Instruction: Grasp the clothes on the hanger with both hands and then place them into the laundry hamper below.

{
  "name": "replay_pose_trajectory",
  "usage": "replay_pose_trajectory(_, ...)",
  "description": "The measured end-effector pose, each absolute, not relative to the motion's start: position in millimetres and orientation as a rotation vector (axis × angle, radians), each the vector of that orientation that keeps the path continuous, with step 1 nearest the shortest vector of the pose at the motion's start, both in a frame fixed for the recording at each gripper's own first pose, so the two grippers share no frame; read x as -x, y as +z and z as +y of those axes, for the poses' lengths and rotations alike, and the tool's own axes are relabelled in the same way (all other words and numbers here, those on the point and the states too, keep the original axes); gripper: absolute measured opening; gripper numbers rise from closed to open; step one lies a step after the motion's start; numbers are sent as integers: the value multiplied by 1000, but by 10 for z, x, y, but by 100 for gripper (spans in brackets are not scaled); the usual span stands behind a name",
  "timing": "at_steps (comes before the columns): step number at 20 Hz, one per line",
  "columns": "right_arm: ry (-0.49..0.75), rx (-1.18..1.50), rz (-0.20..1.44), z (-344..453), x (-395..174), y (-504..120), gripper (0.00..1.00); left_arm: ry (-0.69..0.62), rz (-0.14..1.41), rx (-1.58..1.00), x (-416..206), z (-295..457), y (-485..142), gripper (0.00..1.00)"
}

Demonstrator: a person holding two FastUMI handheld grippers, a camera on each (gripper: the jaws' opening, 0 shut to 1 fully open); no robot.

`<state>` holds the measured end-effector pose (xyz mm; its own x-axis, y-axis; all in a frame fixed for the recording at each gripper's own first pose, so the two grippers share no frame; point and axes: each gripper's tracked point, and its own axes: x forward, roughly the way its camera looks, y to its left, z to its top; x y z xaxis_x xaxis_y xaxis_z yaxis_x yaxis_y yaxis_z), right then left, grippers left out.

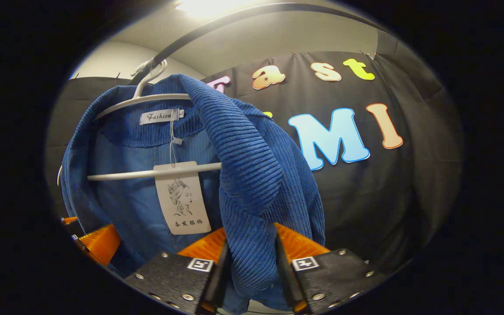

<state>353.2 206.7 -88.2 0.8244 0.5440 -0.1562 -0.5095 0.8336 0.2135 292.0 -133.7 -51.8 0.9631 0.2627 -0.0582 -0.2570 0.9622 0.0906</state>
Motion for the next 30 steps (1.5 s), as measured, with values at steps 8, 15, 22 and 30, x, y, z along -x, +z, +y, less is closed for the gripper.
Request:
replay_pose_trajectory(8,605,-105,-42,1900,-3137,-124,1,239,13,-72,-2613,-1288,-286,6)
replay_pose_trajectory(15,557,-50,-185,1731,-3124,452,1,249,-65,-111,-2300,-1168,274,2)
replay_pose_trajectory(22,513,-16,-253,1518,-3209,721,1,340,-175,-165,-1994,-708,1017,10)
replay_pose_trajectory(30,461,32,-338,1300,-3537,1016,1,405,-206,-216,-2082,-249,1338,6)
